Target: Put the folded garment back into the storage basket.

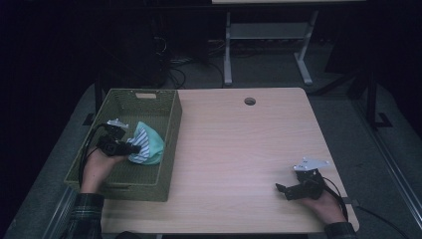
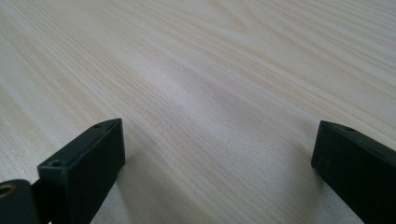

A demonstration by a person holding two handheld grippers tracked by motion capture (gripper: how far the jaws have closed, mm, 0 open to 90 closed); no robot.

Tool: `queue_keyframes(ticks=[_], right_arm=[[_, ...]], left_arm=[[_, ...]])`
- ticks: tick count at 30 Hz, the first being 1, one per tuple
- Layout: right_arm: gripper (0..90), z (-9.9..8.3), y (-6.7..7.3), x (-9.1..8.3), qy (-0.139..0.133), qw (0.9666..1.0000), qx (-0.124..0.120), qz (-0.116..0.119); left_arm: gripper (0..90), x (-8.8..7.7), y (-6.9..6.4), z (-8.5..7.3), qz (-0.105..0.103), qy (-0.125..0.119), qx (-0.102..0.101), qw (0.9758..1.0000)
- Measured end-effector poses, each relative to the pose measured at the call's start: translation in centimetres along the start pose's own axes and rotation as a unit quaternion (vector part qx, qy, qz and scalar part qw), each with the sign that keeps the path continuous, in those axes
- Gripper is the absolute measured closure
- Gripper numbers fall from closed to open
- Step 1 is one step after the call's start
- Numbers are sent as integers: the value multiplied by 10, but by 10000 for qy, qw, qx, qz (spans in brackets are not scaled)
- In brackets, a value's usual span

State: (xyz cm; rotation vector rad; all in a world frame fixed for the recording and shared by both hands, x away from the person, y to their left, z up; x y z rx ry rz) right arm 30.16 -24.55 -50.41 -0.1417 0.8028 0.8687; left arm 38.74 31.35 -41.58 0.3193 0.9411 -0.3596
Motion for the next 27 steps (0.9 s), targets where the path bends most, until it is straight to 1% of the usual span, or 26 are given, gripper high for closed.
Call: queue_keyframes(ticks=[3,4,6,8,9,10,11,12,14,15,18,19,21,22,24,25,27], right_arm=[[24,0,0,0,-1,10000,1,-4],[24,0,0,0,0,10000,3,-1],[24,0,0,0,-1,10000,2,-2],[24,0,0,0,-2,10000,1,-2],[24,0,0,0,-2,10000,0,-5],[24,0,0,0,-1,10000,2,-1],[24,0,0,0,-1,10000,-1,-3],[24,0,0,0,-1,10000,1,-3],[24,0,0,0,0,10000,2,-5],[24,0,0,0,-2,10000,0,-5],[24,0,0,0,-1,10000,1,-6],[24,0,0,0,-2,10000,1,-4],[24,0,0,0,-2,10000,-2,-6],[24,0,0,0,-2,10000,0,-5],[24,0,0,0,-1,10000,1,-3],[24,0,0,0,-1,10000,2,-5],[24,0,0,0,-1,10000,1,-3]], left_arm=[[715,3,0,-2,36,56,18,10000],[712,5,0,-2,41,59,-18,10000],[702,7,1,-3,61,143,24,9999],[687,10,1,-4,74,208,-37,9997],[677,10,2,-5,95,249,17,9996],[668,11,2,-5,104,256,13,9996],[659,12,2,-5,98,229,-64,9997],[647,12,3,-5,122,261,-28,9996],[616,13,4,-6,137,303,-49,9994],[600,13,4,-6,182,313,-23,9993],[548,15,6,-7,212,371,-61,9991],[530,16,7,-7,232,401,-24,9989],[477,17,6,-8,196,421,-38,9989],[455,17,6,-8,211,427,-20,9989],[411,16,6,-7,257,394,-26,9989],[394,15,6,-6,275,383,18,9989],[358,14,5,-5,273,312,15,9991]])
Point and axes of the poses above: each handheld gripper's, and its own axes: x roughly forward along the jaws, z roughly out of its top, y roughly to its left, the point moved 3 cm from there along x, roughly forward along the jaws, and after that the axes turned 13 degrees about z, right-handed, at the moved point
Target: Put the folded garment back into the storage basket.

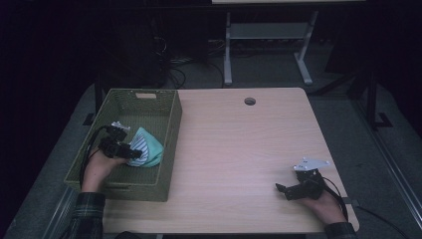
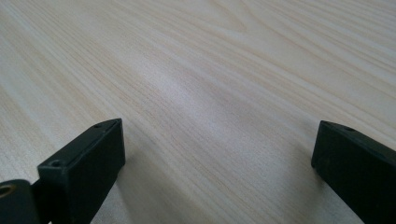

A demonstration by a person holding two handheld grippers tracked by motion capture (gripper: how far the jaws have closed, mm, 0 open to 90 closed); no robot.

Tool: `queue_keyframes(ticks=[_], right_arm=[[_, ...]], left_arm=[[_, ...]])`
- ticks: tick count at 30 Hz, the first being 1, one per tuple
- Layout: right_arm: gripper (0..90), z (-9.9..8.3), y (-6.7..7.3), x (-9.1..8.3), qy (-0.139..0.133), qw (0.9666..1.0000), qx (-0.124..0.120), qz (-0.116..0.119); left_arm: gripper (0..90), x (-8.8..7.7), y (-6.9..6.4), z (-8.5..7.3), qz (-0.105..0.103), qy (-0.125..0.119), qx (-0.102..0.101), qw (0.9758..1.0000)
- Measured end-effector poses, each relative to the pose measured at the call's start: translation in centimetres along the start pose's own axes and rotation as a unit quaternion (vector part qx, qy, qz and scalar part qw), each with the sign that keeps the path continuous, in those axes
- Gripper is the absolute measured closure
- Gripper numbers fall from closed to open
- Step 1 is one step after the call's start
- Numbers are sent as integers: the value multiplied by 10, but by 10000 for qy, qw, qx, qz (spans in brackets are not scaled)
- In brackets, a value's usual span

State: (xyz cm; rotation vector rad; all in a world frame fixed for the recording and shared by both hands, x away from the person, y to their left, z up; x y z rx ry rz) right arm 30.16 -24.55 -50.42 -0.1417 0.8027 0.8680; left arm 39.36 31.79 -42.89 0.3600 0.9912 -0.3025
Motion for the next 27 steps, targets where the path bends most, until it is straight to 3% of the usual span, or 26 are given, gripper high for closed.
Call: queue_keyframes(ticks=[7,12,16,27], right_arm=[[24,0,0,0,0,10000,-1,2],[24,0,0,0,-4,10000,6,-8],[24,0,-1,0,2,10000,8,-26],[24,1,-1,1,1,10000,25,-23]], left_arm=[[274,-17,-4,11,-92,-382,0,9992],[227,-35,-15,23,-259,-739,-122,9969],[206,-45,-26,30,-409,-931,-18,9948],[199,-59,-49,45,-557,-1197,108,9912]])
Point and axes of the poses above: each handheld gripper's, and its own axes: x roughly forward along the jaws, z roughly out of its top, y roughly to its left, the point moved 3 cm from there along x, roughly forward along the jaws, and after that the axes turned 13 degrees about z, right-handed, at the moved point
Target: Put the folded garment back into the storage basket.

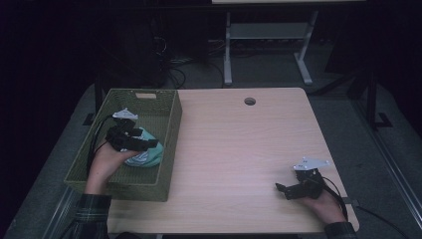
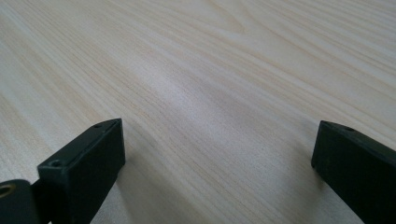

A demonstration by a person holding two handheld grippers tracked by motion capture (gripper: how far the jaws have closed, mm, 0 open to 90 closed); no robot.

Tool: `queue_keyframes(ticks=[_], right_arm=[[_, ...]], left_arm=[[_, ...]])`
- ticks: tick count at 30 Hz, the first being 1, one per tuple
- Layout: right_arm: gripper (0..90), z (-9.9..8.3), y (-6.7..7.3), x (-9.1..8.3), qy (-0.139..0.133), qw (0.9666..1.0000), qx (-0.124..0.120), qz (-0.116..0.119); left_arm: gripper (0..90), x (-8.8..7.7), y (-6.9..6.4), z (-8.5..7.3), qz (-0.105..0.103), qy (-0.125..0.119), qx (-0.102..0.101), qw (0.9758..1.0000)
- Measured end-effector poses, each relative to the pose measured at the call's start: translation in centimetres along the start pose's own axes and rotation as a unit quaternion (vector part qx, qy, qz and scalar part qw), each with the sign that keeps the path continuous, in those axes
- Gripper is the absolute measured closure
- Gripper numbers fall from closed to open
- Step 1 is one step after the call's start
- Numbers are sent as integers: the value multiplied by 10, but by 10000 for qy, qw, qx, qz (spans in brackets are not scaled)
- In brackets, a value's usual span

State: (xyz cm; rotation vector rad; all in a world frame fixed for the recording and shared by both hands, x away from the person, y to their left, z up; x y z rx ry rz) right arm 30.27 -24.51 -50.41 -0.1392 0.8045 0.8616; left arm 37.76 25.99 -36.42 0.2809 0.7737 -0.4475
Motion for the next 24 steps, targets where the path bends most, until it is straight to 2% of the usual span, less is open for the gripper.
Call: queue_keyframes(ticks=[9,15,21,24], right_arm=[[24,0,0,0,-2,10000,-5,-2],[24,0,0,0,1,10000,-2,-1],[24,0,0,0,-2,10000,-2,0],[24,0,0,0,-4,10000,-9,-1]], left_arm=[[199,-5,-32,21,-144,-263,197,9994],[199,-3,-56,32,-340,-338,371,9982],[200,6,-87,42,-620,-494,507,9956],[200,11,-104,47,-722,-539,674,9937]])
Point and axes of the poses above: each handheld gripper's, and its own axes: x roughly forward along the jaws, z roughly out of its top, y roughly to its left, the point moved 3 cm from there along x, roughly forward along the jaws, and after that the axes turned 13 degrees about z, right-handed, at the moved point
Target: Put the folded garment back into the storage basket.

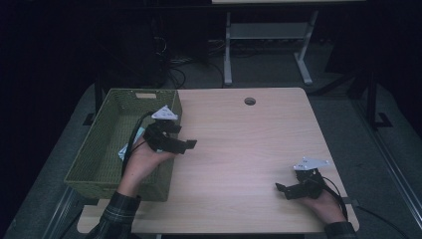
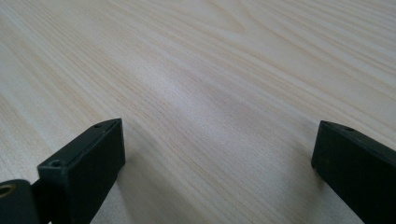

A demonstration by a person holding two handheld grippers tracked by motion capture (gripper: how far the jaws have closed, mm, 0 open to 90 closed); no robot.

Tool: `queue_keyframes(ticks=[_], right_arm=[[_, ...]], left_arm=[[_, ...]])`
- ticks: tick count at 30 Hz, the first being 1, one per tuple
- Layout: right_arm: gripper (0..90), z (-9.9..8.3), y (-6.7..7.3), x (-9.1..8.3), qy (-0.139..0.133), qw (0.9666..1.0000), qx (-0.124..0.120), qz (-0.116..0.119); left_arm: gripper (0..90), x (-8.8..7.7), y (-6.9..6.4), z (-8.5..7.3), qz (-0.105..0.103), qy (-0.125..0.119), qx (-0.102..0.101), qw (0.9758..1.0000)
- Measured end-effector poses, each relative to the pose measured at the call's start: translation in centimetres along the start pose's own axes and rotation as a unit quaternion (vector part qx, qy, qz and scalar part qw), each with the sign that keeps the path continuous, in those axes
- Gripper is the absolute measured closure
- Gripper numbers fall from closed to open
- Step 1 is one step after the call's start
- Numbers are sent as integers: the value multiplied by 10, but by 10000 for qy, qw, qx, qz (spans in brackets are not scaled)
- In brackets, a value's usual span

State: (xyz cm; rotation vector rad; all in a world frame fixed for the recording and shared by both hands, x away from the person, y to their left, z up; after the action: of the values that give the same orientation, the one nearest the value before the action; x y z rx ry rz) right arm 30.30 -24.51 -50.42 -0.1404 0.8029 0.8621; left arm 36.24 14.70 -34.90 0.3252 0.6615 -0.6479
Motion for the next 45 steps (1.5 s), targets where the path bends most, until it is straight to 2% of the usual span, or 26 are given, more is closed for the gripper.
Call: queue_keyframes(ticks=[4,9,13,20,24,35,43,45], right_arm=[[24,0,0,0,0,10000,0,0],[24,0,0,0,1,10000,-2,1],[24,0,0,0,1,10000,-2,0],[24,0,0,0,2,10000,-1,0],[24,0,0,0,5,10000,1,1],[24,0,0,0,7,10000,-5,-1],[24,0,0,0,6,10000,1,3],[24,0,0,0,8,10000,-2,5]], left_arm=[[199,11,-16,3,-131,-25,106,9999],[199,25,-34,2,-181,-38,284,9994],[199,37,-48,-3,-206,-77,318,9993],[194,58,-65,-17,-295,86,484,9984],[189,69,-70,-24,-277,209,533,9980],[180,102,-80,-53,-58,377,551,9978],[162,115,-83,-64,-22,439,543,9976],[149,119,-82,-68,24,472,624,9969]])
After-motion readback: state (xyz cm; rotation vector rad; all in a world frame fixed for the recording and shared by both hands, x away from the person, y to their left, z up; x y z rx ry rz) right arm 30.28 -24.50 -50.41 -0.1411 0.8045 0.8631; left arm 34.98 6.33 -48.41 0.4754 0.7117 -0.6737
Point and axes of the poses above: each handheld gripper's, and its own axes: x roughly forward along the jaws, z roughly out of its top, y roughly to its left, the point moved 3 cm from there along x, roughly forward along the jaws, and after that the axes turned 13 degrees about z, right-handed, at the moved point
